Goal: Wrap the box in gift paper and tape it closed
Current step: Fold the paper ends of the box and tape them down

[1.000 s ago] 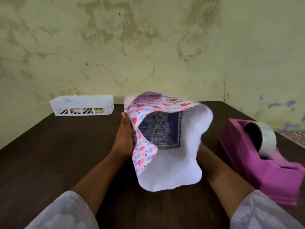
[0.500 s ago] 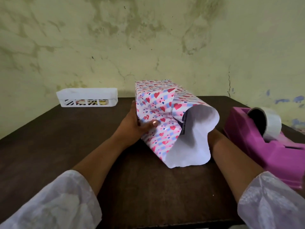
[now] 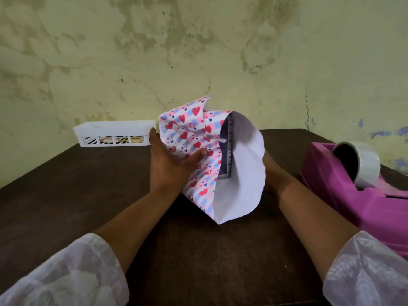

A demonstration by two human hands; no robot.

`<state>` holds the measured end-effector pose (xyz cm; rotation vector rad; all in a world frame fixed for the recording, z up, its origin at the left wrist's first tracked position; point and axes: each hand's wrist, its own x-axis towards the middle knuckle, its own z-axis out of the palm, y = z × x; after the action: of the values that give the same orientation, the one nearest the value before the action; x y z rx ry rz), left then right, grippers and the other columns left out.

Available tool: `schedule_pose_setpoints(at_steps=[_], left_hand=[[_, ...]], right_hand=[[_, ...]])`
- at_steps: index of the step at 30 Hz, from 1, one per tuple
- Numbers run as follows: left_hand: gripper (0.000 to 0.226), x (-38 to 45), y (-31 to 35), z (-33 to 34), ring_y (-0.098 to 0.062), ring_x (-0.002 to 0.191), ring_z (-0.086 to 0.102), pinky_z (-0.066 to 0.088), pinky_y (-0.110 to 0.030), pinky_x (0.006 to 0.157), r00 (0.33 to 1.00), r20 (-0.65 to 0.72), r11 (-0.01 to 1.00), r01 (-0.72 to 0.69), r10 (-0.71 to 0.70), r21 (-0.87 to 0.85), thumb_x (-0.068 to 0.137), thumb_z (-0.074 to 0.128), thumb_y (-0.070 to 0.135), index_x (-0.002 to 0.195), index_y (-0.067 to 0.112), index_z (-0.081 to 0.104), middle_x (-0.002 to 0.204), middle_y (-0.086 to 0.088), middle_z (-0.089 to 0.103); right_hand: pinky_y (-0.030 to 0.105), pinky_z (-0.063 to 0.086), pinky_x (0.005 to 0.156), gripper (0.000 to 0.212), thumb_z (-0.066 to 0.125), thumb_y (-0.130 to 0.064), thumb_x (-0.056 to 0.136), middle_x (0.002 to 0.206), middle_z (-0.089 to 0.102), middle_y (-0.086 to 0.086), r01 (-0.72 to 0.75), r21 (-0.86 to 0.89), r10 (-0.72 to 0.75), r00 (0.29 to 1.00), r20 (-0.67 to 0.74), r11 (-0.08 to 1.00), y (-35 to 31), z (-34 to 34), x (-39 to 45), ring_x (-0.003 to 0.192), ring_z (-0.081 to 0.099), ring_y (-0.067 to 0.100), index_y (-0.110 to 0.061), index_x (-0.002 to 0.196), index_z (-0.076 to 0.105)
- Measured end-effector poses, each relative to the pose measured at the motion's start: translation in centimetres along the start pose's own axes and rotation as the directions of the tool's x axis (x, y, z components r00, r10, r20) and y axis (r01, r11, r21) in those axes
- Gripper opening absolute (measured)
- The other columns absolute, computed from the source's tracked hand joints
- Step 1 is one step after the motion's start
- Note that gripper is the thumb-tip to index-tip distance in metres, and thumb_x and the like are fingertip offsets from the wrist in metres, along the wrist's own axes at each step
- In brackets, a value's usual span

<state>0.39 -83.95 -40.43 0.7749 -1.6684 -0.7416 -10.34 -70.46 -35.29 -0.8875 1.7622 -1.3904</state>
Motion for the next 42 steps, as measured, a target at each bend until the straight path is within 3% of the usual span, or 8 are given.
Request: schedule_pose_setpoints(at_steps=[3, 7, 12, 17, 20, 22, 28, 42], left_hand=[[0.124, -0.1, -0.4, 0.3, -0.023, 0.140, 0.025, 0.028, -0.043, 0.113, 0.997, 0.003, 0.994, -0.071, 0.071, 0.085, 0.059, 0.081, 0.051, 0.149, 0.020, 0.001, 0.154, -0.005, 0.018], [0.124, -0.3, 0.1, 0.4, -0.025, 0.144, 0.012, 0.017, -0.048, 0.116, 0.977, -0.029, 0.954, -0.198, 0.210, 0.227, 0.060, 0.077, 0.059, 0.149, 0.015, 0.001, 0.156, -0.007, 0.008], [0.117, -0.2, -0.1, 0.3, -0.026, 0.145, 0.005, -0.002, -0.041, 0.116, 0.934, -0.051, 0.887, -0.318, 0.355, 0.335, 0.061, 0.066, 0.066, 0.144, 0.024, -0.004, 0.156, -0.009, 0.009], [0.111, 0.2, -0.6, 0.7, -0.026, 0.145, 0.007, 0.003, -0.047, 0.117, 0.920, 0.010, 0.865, -0.372, 0.391, 0.337, 0.065, 0.066, 0.061, 0.146, 0.022, 0.001, 0.155, -0.008, 0.014], [0.113, 0.4, -0.6, 0.5, -0.029, 0.143, 0.014, 0.011, -0.052, 0.116, 0.920, 0.039, 0.870, -0.383, 0.391, 0.310, 0.063, 0.061, 0.068, 0.147, 0.016, 0.006, 0.153, -0.011, 0.018], [0.112, 0.4, -0.4, 0.4, -0.032, 0.141, 0.018, 0.017, -0.056, 0.113, 0.922, 0.046, 0.876, -0.380, 0.384, 0.296, 0.063, 0.057, 0.070, 0.146, 0.012, 0.011, 0.151, -0.014, 0.021], [0.103, -0.1, 0.1, 1.2, -0.039, 0.133, 0.031, 0.026, -0.059, 0.107, 0.902, 0.002, 0.865, -0.414, 0.432, 0.284, 0.066, 0.062, 0.063, 0.140, 0.004, 0.022, 0.141, -0.023, 0.032], [0.108, 0.4, 0.2, 2.0, -0.040, 0.142, 0.010, 0.002, -0.055, 0.115, 0.843, 0.051, 0.745, -0.500, 0.535, 0.442, 0.068, 0.055, 0.065, 0.146, 0.003, 0.014, 0.153, -0.019, 0.017]], right_hand=[[0.015, 0.049, 0.061, 0.037, 0.030, -0.008, 0.102, 0.140, 0.041, 0.027, 0.067, 0.015, -0.066, 0.996, -0.056, 0.998, 0.3, 0.8, 0.2, 0.075, 0.055, 0.016, 0.007, 0.134, 0.040], [0.022, 0.027, 0.106, 0.036, 0.033, -0.015, 0.102, 0.140, 0.045, 0.014, 0.192, 0.341, -0.146, 0.977, -0.155, 0.920, 1.6, -1.7, -1.7, 0.128, 0.041, 0.026, 0.001, 0.133, 0.041], [0.026, 0.047, 0.062, 0.021, 0.051, -0.019, 0.095, 0.074, 0.065, 0.005, 0.273, 0.299, -0.153, 0.917, -0.370, 0.914, -0.6, -2.0, -2.3, 0.065, 0.058, 0.019, -0.012, 0.078, 0.062], [0.023, 0.051, 0.072, 0.014, 0.053, -0.020, 0.093, 0.092, 0.070, -0.004, 0.549, -0.130, -0.522, 0.654, -0.548, 0.825, 3.2, -4.0, -9.0, 0.081, 0.065, 0.011, -0.026, 0.090, 0.066], [0.035, 0.050, 0.075, 0.015, 0.047, -0.037, 0.087, 0.088, 0.061, -0.001, 0.365, -0.662, -0.748, 0.442, -0.496, 0.655, 5.2, -8.3, -13.3, 0.084, 0.059, 0.020, -0.030, 0.095, 0.058], [0.047, 0.046, 0.080, 0.023, 0.045, -0.031, 0.085, 0.085, 0.053, 0.008, 0.137, -0.761, -0.720, 0.462, -0.518, 0.635, 6.7, -11.8, -14.4, 0.084, 0.055, 0.031, -0.017, 0.099, 0.057], [0.037, 0.047, 0.072, 0.026, 0.048, -0.043, 0.094, 0.084, 0.061, -0.002, 0.130, -0.111, -0.170, 0.662, -0.730, 0.985, 7.6, -11.1, -13.5, 0.077, 0.058, 0.018, -0.020, 0.089, 0.061], [0.028, 0.045, 0.061, 0.012, 0.070, -0.010, 0.072, 0.070, 0.062, -0.002, 0.291, 0.363, 0.025, 0.750, -0.661, 0.885, 5.6, -11.7, -12.0, 0.064, 0.058, 0.017, -0.015, 0.078, 0.061]])
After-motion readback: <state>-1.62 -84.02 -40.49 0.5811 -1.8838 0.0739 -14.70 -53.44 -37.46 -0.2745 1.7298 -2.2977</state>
